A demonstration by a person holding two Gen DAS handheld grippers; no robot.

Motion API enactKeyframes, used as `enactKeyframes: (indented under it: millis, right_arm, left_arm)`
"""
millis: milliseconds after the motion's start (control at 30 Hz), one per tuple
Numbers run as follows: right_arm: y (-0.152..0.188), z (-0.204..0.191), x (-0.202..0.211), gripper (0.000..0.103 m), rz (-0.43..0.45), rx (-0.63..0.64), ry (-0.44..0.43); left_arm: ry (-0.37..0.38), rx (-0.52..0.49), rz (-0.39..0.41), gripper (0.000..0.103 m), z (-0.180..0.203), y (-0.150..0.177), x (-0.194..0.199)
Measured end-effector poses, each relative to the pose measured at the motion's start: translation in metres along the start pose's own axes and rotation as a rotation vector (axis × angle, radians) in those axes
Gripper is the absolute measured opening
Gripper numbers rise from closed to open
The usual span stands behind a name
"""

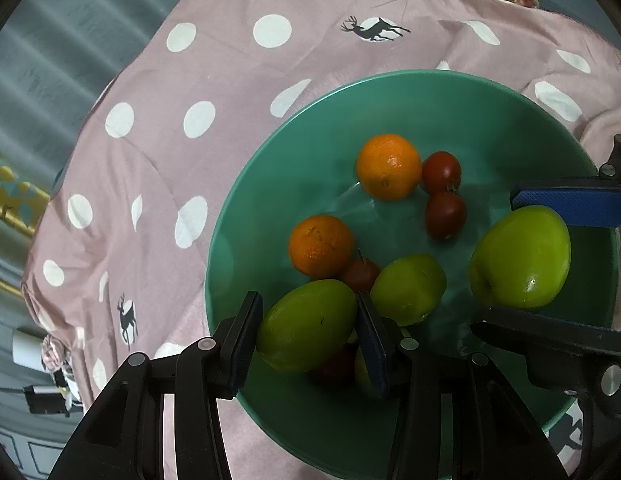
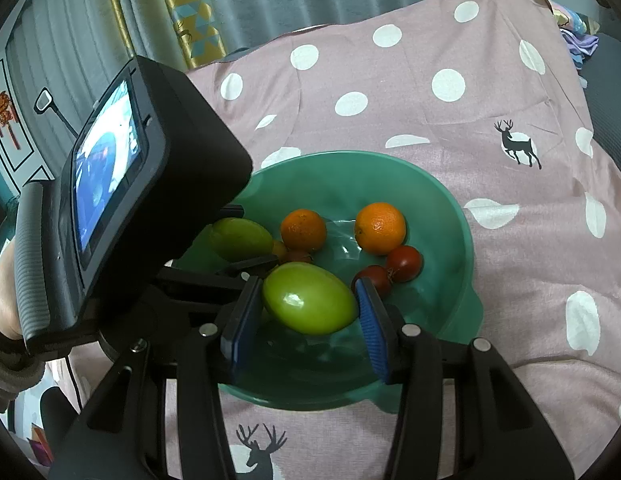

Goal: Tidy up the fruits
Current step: 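Lower both green fruits into the green bowl and hold them there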

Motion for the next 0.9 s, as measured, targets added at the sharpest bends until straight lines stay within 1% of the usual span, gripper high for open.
enactKeyframes:
  millis: [900]
  right_arm:
    - [0.0003,-0.0003,-0.0003,0.048,-0.009,0.010,0.002]
  left_arm:
    - [0.002,-0.029,-0.025,0.048,0.0028,0.0012,-0.0061]
Point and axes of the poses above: each gripper's, at about its wrist camera, not at the fingertips, and x roughly against the way its jaws point, z to its right, y to its underside, the point moved 3 cm from there along -x, roughly the way its jaws point, and after that the axes turned 10 degrees about z, right-handed, at the moved point
